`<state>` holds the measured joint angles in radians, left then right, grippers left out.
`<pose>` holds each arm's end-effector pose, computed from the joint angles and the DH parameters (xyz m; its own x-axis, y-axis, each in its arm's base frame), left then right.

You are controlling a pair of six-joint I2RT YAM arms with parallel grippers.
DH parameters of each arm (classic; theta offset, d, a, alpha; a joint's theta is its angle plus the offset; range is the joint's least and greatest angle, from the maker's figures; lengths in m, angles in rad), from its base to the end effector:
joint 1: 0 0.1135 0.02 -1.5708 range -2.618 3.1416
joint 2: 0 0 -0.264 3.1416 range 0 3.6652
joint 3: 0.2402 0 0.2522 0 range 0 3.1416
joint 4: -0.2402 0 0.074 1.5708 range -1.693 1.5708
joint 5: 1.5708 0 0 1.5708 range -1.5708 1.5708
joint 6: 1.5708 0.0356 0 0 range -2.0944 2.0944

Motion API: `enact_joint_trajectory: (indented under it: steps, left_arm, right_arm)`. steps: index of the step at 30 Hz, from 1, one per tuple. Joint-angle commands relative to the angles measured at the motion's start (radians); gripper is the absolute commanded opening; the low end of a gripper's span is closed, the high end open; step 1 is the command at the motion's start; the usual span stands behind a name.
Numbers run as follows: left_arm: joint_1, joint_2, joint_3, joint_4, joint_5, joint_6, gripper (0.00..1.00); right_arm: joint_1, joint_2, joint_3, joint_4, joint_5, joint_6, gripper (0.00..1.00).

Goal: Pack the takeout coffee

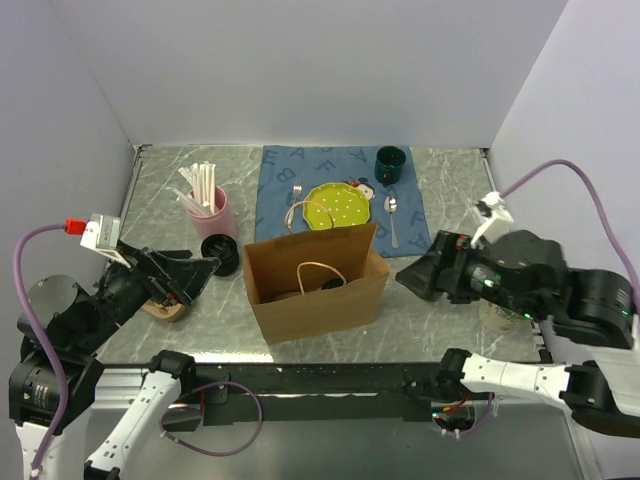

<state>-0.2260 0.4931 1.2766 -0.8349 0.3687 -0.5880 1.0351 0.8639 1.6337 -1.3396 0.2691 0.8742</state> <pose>0.0222 -0.0183 0.4483 -0.3522 -0.4499 -0.8207 0.4380 0.6957 -0.5694 0.0459 0.0587 0.4694 -0.7249 0.2275 -0.6502 -0.2473 0.7950 0.5538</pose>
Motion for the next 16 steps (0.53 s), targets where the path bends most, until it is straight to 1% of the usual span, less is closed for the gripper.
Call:
enact_joint_trajectory:
  steps: [1,8,16]
  left_arm:
    - [-0.001,0.01,0.006,0.037,0.013,-0.004,0.97]
    - [-0.001,0.007,0.004,0.048,-0.004,-0.032,0.97]
    - [-0.001,-0.018,-0.019,0.063,-0.008,-0.067,0.97]
  right_arm:
    - [-0.004,-0.042,0.021,0.037,0.039,-0.027,1.0]
    - [-0.004,-0.022,0.089,0.074,0.065,-0.121,1.0]
    - [-0.003,-0.031,0.084,0.125,0.067,-0.161,1.0]
